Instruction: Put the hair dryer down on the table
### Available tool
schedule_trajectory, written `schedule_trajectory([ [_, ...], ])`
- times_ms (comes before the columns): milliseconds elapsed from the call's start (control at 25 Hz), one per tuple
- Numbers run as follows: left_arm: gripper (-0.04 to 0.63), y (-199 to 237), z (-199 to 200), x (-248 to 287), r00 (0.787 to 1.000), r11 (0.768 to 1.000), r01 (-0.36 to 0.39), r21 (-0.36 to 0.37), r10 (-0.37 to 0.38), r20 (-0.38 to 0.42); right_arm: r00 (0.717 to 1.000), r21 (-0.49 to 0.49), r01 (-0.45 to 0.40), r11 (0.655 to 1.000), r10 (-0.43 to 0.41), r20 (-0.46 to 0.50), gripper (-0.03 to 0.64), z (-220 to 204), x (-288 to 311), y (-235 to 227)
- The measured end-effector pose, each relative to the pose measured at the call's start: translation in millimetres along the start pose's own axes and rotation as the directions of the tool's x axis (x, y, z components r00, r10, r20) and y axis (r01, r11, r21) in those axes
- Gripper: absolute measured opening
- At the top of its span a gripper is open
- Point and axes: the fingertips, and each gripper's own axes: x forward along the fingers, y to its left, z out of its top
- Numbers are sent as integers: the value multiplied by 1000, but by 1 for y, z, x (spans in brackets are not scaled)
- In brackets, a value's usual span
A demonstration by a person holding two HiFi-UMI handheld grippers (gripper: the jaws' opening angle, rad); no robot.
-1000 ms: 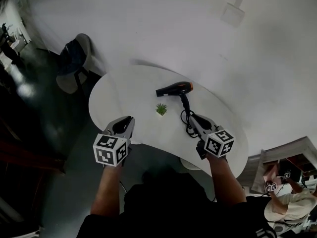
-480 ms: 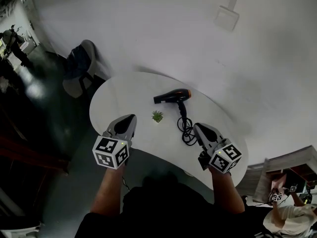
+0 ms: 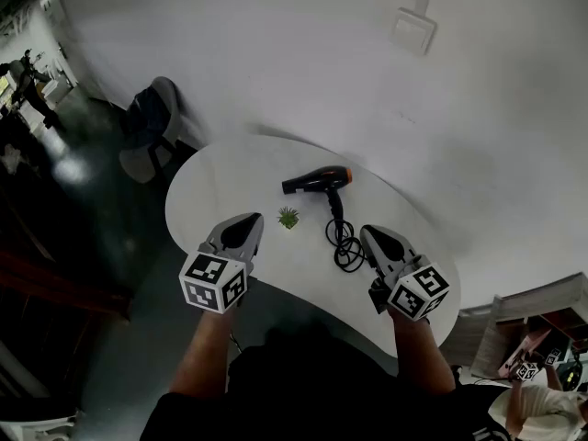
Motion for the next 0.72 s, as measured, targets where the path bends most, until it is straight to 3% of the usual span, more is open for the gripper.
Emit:
schedule_trajectory([
  [720, 12, 6, -6, -4, 1000, 1000, -11, -9, 11, -9, 1000, 22, 4, 1000, -3, -12, 12, -6, 0, 3],
])
